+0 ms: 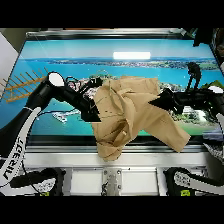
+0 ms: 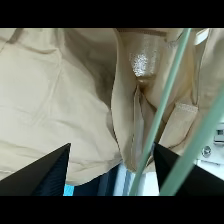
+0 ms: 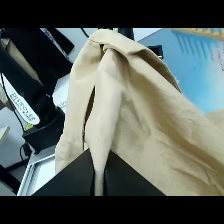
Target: Fold the clothes and pants, and hang the long-sleeved shirts on hangers.
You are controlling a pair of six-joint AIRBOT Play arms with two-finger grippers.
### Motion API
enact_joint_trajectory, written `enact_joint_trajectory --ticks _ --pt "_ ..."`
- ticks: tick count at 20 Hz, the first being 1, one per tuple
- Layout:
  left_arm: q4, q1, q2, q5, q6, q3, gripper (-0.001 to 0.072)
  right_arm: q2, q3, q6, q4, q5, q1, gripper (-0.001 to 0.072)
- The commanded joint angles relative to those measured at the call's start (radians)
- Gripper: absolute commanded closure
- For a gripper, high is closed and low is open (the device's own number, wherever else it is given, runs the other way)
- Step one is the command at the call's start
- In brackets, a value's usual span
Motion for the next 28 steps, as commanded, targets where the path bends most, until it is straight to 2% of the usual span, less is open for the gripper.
enact_joint_trajectory --ticks 1,2,3,12,21,28 --pt "-0.001 0.001 0.026 0.02 -0.008 0.0 0.018 0.001 0.0 0.0 0.03 -0.026 0.003 0.0703" --pt "0.0 0.001 0.026 0.015 -0.01 0.0 0.012 0.001 0.0 0.0 0.045 -0.027 0.003 0.0703" --pt "0.0 0.001 0.026 0.014 -0.035 0.0 0.0011 0.001 0.0 0.0 0.056 -0.026 0.003 0.0703" --pt "-0.001 0.081 0.026 -0.002 -0.128 0.0 0.0011 0.001 0.0 0.001 0.057 -0.045 0.003 0.0703" --pt "-0.004 0.076 0.026 0.024 -0.134 0.0 0.0012 0.002 0.0 -0.005 0.113 -0.087 0.039 0.0703" --pt "-0.005 0.152 0.029 -0.005 -0.153 0.0 0.0011 0.002 0.0 0.009 0.056 -0.137 0.05 0.0703"
